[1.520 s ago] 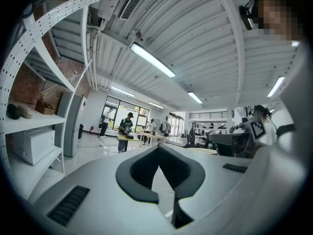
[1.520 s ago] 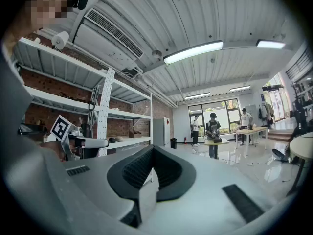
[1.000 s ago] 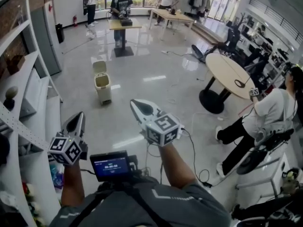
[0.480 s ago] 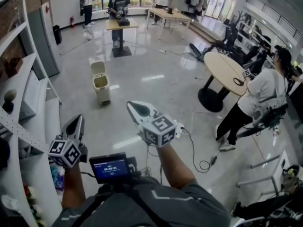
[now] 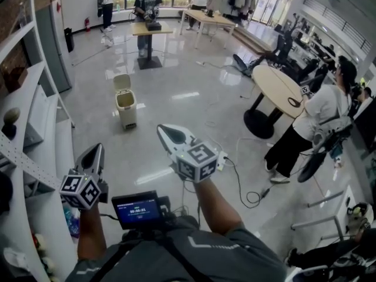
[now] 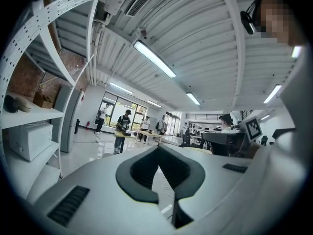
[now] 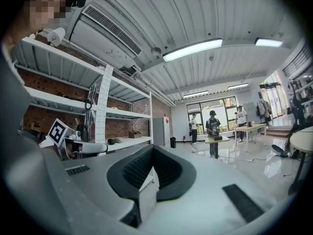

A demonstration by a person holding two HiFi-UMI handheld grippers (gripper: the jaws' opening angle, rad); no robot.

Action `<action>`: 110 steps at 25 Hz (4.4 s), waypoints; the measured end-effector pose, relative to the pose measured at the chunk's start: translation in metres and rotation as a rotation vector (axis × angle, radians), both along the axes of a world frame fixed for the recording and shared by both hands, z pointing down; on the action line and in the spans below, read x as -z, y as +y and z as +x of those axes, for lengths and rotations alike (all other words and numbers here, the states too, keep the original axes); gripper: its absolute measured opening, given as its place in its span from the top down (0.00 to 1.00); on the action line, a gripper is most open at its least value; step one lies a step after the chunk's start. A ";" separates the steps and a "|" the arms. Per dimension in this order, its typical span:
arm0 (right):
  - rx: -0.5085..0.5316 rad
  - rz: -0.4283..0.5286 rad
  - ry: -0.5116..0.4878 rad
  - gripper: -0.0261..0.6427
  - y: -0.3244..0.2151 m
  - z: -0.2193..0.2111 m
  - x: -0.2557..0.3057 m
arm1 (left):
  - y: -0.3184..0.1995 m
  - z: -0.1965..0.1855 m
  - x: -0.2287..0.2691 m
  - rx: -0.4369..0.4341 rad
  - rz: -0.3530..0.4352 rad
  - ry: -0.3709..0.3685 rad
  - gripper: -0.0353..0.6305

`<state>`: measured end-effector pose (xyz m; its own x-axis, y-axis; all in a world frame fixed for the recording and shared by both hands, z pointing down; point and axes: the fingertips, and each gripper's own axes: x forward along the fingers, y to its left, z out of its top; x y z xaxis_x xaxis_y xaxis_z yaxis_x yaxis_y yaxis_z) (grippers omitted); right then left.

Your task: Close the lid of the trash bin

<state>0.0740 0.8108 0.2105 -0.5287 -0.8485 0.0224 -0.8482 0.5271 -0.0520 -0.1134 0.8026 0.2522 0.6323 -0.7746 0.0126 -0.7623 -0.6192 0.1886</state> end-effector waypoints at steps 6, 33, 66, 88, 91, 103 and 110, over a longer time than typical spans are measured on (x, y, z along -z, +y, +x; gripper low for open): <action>-0.009 -0.015 -0.002 0.94 -0.010 -0.026 -0.007 | -0.011 -0.023 -0.007 -0.020 -0.003 0.004 0.95; 0.043 -0.008 -0.057 0.94 -0.231 0.047 0.001 | -0.219 0.051 0.009 0.009 0.001 -0.025 0.95; 0.012 -0.021 -0.042 0.94 -0.497 0.045 0.001 | -0.508 0.065 0.005 -0.091 -0.024 -0.011 0.95; 0.024 -0.072 -0.020 0.94 -0.700 -0.009 -0.015 | -0.695 0.015 -0.018 -0.075 -0.079 0.015 0.95; 0.050 -0.064 -0.019 0.94 -0.731 0.001 -0.015 | -0.722 0.024 -0.014 -0.049 -0.073 0.004 0.95; 0.139 -0.038 -0.063 0.94 -0.853 0.053 -0.004 | -0.830 0.069 -0.007 0.052 -0.104 -0.041 0.95; 0.183 -0.078 -0.082 0.94 -0.905 0.047 -0.020 | -0.878 0.072 -0.016 0.062 -0.137 -0.051 0.95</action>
